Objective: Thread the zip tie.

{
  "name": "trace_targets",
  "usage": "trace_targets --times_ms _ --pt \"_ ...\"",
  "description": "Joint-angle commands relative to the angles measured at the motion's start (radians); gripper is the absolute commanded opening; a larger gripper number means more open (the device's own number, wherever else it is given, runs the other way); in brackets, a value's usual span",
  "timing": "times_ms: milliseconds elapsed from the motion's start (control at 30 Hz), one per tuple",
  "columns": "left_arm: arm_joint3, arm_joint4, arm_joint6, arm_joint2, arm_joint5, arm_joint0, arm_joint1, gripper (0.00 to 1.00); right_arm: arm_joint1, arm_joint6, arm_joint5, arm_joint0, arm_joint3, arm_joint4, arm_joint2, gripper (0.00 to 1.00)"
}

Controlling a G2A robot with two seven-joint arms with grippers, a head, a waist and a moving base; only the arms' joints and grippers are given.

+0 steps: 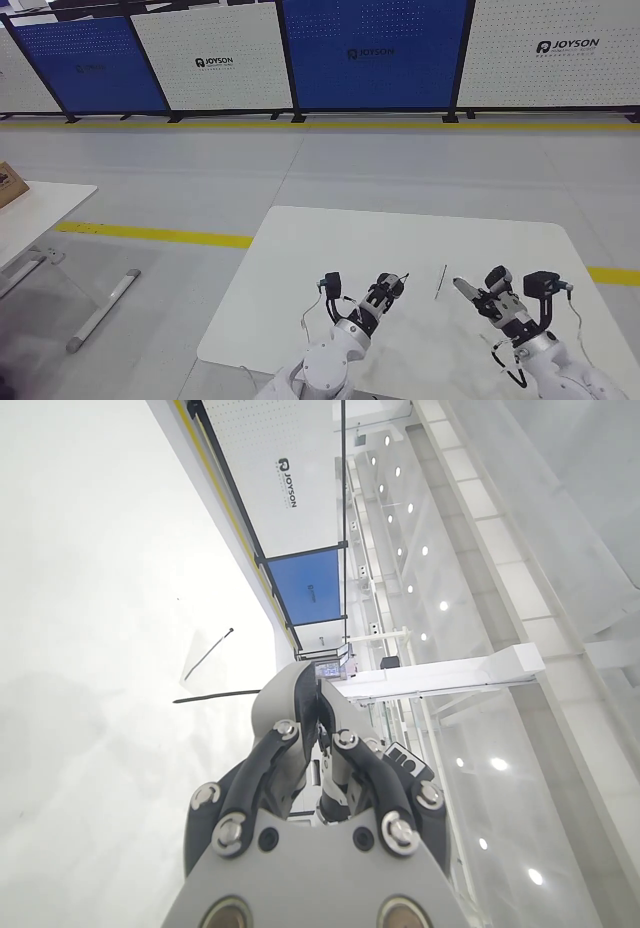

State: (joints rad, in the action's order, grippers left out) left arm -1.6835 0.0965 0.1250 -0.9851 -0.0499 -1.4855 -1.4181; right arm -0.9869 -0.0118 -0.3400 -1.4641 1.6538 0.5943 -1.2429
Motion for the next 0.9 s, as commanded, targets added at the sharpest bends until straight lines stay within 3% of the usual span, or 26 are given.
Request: trace_targets --times_ms 0,233,400,500,867 --pt "0.000 0.000 0.000 0.000 0.000 0.000 0.000 0.00 0.000 0.000 0.000 0.000 0.000 0.000 0.000 1.00" --pt "0.001 0.009 -0.010 -0.005 0.004 0.000 0.001 0.00 -0.003 -0.005 0.009 0.004 -0.007 -0.016 -0.004 1.00" --pt "-0.018 0.034 -0.020 -0.040 0.014 -0.021 0.007 0.00 -0.005 0.012 0.000 -0.007 -0.048 -0.183 -0.074 1.00" --pt "-0.031 0.041 -0.054 -0.050 0.002 -0.034 0.012 0.00 -0.004 0.023 0.000 -0.029 -0.049 -0.218 -0.110 1.00" --pt "-0.039 0.042 -0.076 -0.054 -0.003 -0.039 0.015 0.00 -0.004 0.022 0.000 -0.031 -0.047 -0.220 -0.112 1.00"
